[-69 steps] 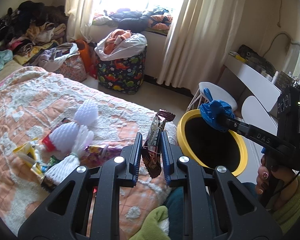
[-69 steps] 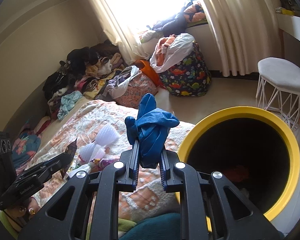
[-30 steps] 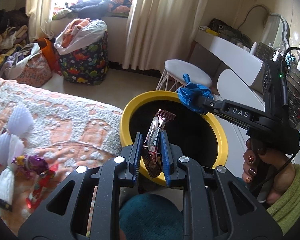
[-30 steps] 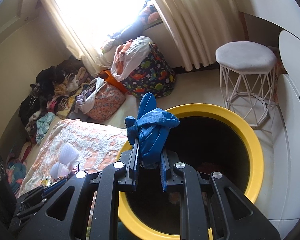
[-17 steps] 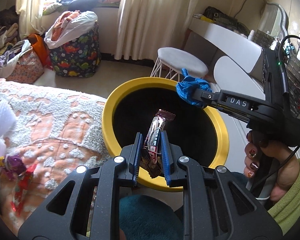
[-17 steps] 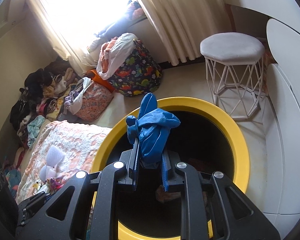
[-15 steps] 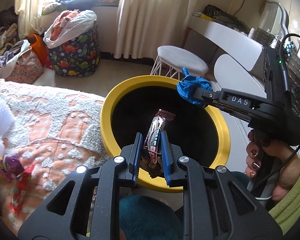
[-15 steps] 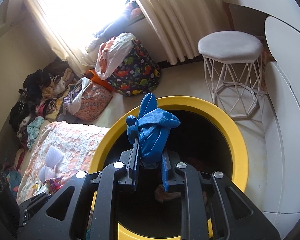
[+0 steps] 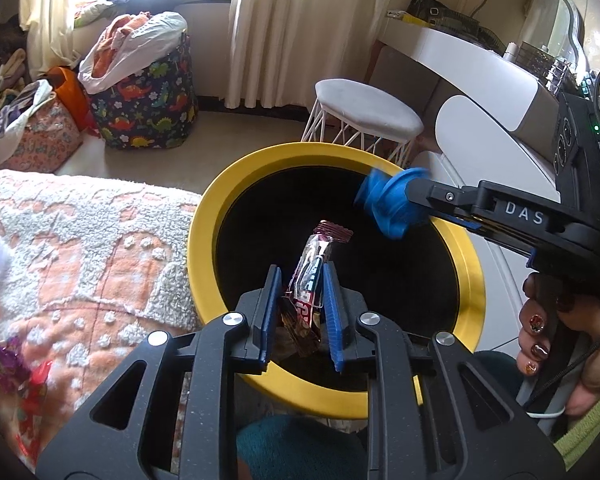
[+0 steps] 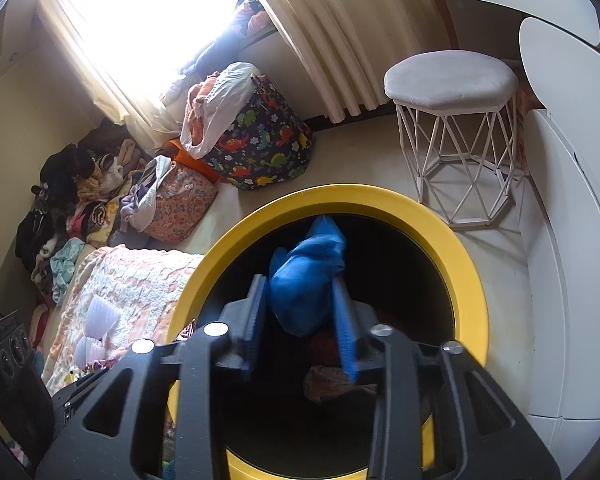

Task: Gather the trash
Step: 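Open both tools to drop the wrapper and glove into the bin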

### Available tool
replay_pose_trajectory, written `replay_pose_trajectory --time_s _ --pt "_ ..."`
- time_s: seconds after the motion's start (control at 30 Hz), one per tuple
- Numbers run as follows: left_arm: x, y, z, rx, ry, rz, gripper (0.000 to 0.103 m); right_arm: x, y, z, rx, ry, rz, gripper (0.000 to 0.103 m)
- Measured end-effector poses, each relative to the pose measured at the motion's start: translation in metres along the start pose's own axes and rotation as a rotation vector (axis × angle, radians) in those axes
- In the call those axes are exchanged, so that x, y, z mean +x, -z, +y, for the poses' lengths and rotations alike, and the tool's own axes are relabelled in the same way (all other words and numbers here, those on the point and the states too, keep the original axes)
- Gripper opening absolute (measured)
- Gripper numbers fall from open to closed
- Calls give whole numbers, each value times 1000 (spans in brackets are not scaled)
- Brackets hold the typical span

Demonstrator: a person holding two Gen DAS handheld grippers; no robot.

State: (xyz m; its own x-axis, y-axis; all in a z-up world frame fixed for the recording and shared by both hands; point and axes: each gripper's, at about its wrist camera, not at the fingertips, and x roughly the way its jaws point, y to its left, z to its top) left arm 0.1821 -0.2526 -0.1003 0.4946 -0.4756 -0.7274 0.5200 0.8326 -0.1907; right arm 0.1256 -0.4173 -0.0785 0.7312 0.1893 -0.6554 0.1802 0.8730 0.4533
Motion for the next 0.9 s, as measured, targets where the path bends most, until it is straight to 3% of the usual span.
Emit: replay_pose_trajectory --time_s 0.07,0.13,0.17,0.23,0.33,0.9 --pt "-2 1 2 -7 -10 -9 42 1 0 -1 5 4 -1 45" --pt "-6 2 4 -16 -25 -23 52 0 0 -1 11 8 -6 51" --pt "-9 3 6 -20 -30 -31 66 0 0 -2 14 9 -9 54" --pt "-18 5 9 -38 -42 -55 83 0 0 -2 16 12 -16 58" --pt "-29 7 15 -66 -63 -82 92 -2 1 2 7 16 -27 62" --pt "-97 18 50 -136 -207 -218 92 -19 5 59 -165 -66 -91 67"
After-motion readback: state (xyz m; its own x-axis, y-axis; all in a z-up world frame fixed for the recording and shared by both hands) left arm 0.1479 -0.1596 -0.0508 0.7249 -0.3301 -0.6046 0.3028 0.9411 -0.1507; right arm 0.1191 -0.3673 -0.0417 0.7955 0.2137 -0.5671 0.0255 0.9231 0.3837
